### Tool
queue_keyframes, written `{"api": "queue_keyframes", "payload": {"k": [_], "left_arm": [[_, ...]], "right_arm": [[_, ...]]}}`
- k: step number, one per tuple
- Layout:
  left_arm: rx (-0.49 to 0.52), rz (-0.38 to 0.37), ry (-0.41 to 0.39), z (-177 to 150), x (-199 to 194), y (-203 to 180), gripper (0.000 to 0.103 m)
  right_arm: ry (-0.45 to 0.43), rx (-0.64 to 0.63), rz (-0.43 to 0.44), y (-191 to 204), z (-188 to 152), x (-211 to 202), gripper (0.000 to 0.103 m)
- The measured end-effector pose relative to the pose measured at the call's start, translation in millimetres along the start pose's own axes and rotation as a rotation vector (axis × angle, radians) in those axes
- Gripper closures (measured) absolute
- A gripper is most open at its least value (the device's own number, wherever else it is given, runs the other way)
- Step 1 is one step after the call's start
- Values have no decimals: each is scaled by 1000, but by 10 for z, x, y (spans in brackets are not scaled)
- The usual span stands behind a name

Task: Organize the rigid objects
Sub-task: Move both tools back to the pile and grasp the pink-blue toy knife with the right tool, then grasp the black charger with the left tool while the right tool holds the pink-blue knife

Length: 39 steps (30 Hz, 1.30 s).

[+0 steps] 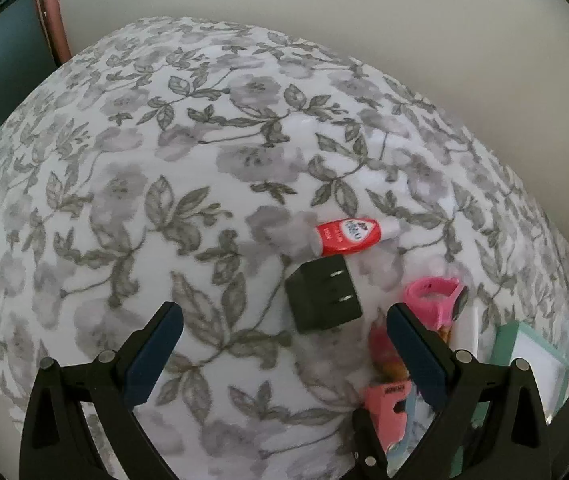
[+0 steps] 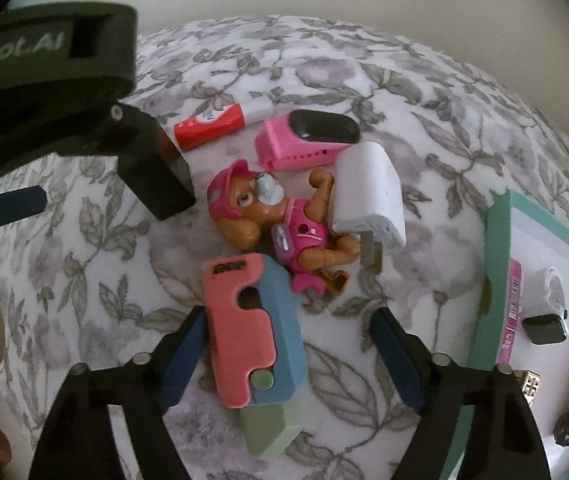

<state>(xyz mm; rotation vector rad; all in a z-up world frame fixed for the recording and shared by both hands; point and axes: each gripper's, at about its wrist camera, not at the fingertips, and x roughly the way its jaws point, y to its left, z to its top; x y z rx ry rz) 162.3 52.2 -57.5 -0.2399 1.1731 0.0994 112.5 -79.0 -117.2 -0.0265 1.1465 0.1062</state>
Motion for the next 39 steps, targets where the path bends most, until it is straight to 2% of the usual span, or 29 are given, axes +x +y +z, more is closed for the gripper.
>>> {"api": "queue_keyframes", "payload": {"k": [4, 8, 11, 14, 17, 20, 22, 24, 26, 28, 39], "left_arm": [[-7, 1, -6, 7, 42, -29, 2], [-26, -8, 9, 22, 141, -17, 2], [-30, -9, 16, 18, 182, -9, 6], [-35, -20, 17, 12, 205, -22, 17], [-36, -35, 10, 7, 228, -39, 18], [-48, -51, 2, 17, 232, -29, 44], [-62, -68, 1, 20, 235, -7, 50], [-80, -101, 6, 24, 231, 17, 67], [-87, -101, 7, 26, 216, 30, 73], [-90, -103, 10, 26, 204, 41, 74], [-113, -130, 18, -53, 10, 51, 74]], "right_arm": [[5, 22, 9, -73, 3, -28, 31], [14, 22, -20, -161, -22, -56, 46], [18, 29, -15, -213, -24, -57, 49], [21, 38, -10, -255, -20, -66, 51], [22, 29, -14, -247, -3, -52, 51], [25, 24, -15, -242, 15, -48, 51], [27, 23, -16, -243, 22, -36, 52], [29, 24, -17, -211, 0, -41, 53], [31, 25, -19, -189, -16, -58, 55], [34, 28, -21, -194, -26, -67, 59], [56, 62, -5, -304, -175, -168, 59]]}}
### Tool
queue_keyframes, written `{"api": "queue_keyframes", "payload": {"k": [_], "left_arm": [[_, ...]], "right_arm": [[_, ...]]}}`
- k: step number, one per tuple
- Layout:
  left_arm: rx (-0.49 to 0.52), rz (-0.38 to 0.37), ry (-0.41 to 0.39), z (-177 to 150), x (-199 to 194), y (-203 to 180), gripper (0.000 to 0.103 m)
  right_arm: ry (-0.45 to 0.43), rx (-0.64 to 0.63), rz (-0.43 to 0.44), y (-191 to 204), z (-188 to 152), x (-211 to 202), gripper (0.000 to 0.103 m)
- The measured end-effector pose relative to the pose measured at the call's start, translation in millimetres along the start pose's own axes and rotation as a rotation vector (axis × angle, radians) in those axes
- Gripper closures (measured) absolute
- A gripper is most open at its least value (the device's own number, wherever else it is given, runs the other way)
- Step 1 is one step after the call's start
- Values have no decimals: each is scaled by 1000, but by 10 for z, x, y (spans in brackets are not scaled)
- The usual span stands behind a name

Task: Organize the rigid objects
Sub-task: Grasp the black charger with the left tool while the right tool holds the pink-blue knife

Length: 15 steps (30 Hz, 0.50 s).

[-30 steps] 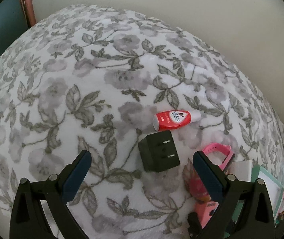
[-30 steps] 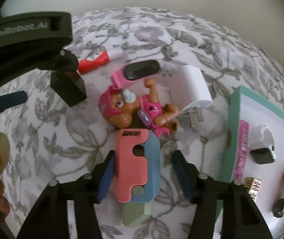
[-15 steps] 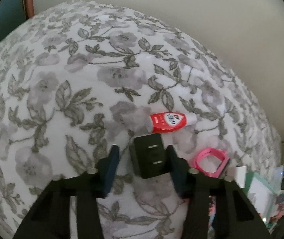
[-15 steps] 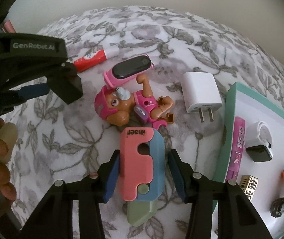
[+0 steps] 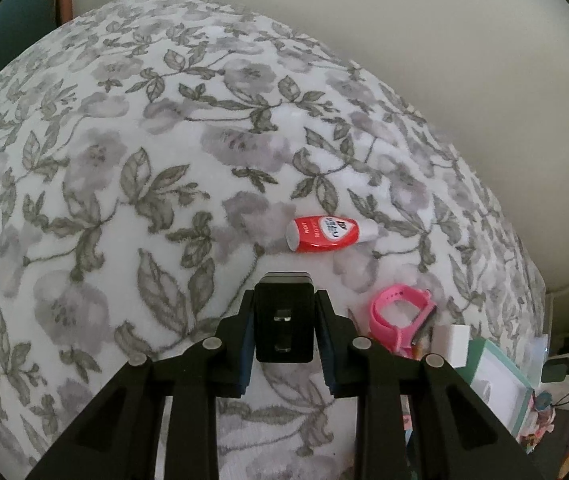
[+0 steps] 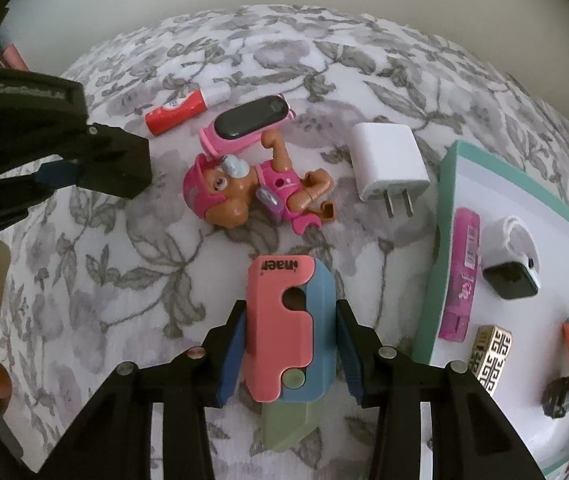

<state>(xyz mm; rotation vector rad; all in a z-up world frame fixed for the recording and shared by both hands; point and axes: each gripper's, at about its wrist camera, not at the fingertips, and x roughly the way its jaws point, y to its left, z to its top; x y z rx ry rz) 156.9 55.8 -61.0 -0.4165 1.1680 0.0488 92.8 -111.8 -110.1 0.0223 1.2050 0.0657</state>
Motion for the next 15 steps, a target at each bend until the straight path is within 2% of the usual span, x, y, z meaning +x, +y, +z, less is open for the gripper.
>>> {"api": "queue_keyframes", "payload": {"k": [9, 15], "left_arm": [[49, -16, -38, -76, -260, -134, 74], [80, -18, -92, -96, -512, -219, 74]], "right_arm": [[-47, 52, 34, -166, -88, -290, 59], [-127, 81, 49, -278, -106, -635, 59]]}}
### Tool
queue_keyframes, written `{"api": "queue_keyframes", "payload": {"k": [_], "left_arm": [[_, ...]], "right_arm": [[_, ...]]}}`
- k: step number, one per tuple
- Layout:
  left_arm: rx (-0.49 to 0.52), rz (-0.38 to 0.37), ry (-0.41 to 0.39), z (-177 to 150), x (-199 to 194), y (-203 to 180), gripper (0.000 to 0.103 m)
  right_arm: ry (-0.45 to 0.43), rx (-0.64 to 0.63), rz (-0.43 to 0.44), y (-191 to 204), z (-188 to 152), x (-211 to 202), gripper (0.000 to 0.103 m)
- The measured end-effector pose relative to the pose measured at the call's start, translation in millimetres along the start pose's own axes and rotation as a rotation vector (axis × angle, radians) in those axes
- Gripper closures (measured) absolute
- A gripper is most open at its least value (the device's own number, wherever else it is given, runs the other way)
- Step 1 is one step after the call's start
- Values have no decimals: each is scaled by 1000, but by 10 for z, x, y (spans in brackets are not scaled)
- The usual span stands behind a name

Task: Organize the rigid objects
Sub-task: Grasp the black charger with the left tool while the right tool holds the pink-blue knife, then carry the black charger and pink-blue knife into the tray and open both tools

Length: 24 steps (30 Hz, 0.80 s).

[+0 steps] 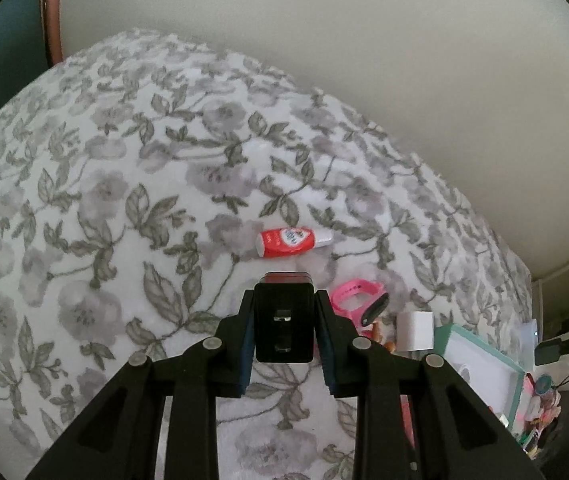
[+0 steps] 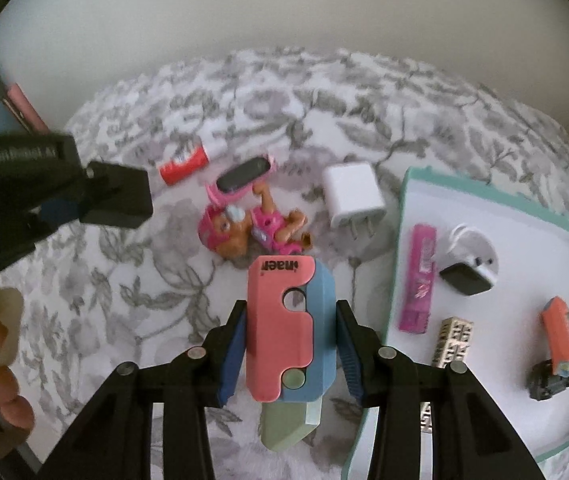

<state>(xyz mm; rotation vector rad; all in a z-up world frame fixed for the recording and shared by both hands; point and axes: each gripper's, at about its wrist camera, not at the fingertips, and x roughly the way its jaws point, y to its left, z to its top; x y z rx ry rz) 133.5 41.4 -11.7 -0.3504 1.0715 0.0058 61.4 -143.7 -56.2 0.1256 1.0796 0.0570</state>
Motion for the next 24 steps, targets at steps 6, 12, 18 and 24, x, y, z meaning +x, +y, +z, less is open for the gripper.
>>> {"api": "queue_keyframes", "payload": {"k": [6, 12, 18, 24], "left_arm": [[31, -17, -82, 47, -334, -106, 74], [60, -35, -130, 39, -559, -236, 74], [113, -60, -146, -24, -671, -457, 74], [182, -119, -129, -147, -714, -775, 74]], "right_arm": [[-117, 51, 6, -109, 135, -403, 59], [-212, 106, -18, -298, 215, -781, 59], [-249, 194, -75, -649, 206, -1069, 59], [-231, 289, -151, -1074, 154, -1194, 59]]}}
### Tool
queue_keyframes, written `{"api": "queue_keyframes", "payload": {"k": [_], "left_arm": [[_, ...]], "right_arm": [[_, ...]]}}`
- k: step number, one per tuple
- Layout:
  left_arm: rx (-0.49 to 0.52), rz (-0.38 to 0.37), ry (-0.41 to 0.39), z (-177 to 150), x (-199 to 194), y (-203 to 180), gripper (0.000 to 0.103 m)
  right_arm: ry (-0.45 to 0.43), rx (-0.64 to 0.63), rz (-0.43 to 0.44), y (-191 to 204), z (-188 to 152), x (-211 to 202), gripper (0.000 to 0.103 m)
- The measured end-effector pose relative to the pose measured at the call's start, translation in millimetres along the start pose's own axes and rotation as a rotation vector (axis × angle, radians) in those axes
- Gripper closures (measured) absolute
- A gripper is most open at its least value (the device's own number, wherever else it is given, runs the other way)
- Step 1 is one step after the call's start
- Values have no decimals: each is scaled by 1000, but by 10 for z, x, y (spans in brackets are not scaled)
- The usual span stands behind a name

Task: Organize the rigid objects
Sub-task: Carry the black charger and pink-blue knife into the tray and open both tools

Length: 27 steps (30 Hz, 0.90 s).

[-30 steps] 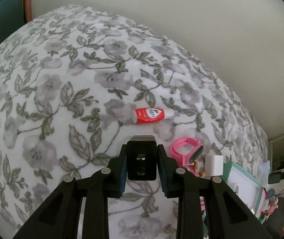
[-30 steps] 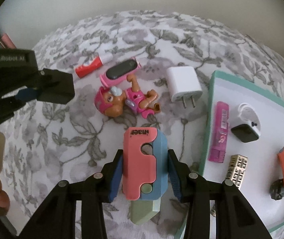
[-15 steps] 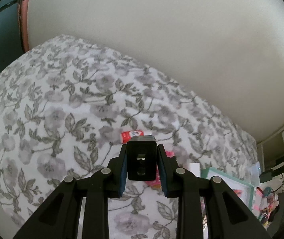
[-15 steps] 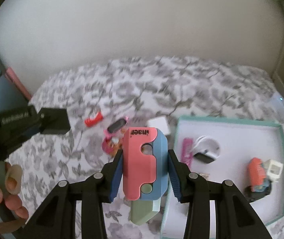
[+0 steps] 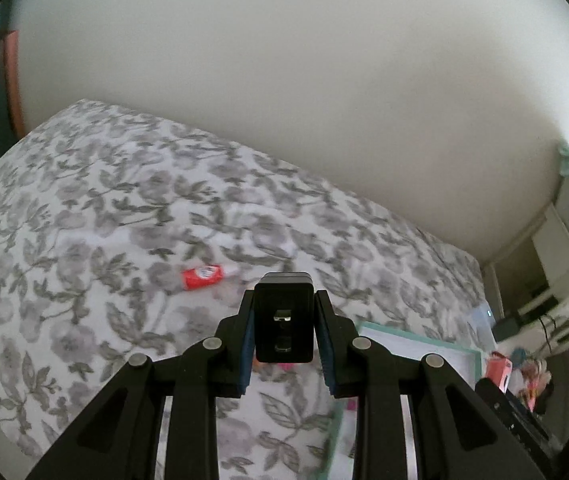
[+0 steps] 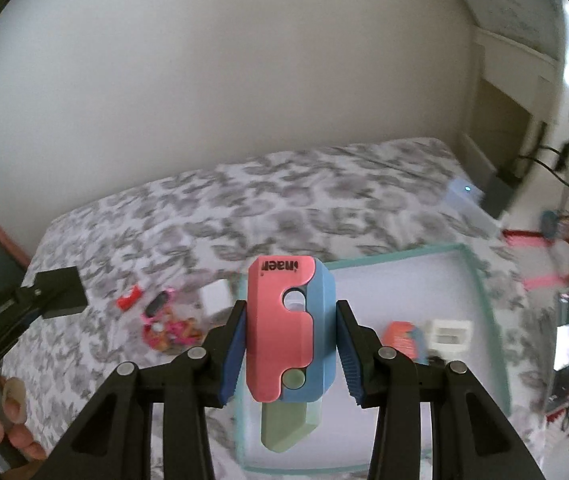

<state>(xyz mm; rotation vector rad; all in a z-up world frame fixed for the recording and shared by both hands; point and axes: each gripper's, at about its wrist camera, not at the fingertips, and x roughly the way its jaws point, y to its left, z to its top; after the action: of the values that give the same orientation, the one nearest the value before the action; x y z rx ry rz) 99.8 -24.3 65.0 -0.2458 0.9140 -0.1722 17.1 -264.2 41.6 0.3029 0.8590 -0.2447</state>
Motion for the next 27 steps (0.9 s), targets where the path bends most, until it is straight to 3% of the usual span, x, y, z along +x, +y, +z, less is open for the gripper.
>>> {"api": "queue_keyframes", "payload": {"k": [22, 27], "left_arm": [[255, -131, 145, -580, 242, -1279, 74], [299, -144, 212, -755, 398, -1462, 74]], "right_arm": [[116, 173, -360, -1225, -78, 181, 59], [167, 187, -387, -1378, -154, 331, 58]]}}
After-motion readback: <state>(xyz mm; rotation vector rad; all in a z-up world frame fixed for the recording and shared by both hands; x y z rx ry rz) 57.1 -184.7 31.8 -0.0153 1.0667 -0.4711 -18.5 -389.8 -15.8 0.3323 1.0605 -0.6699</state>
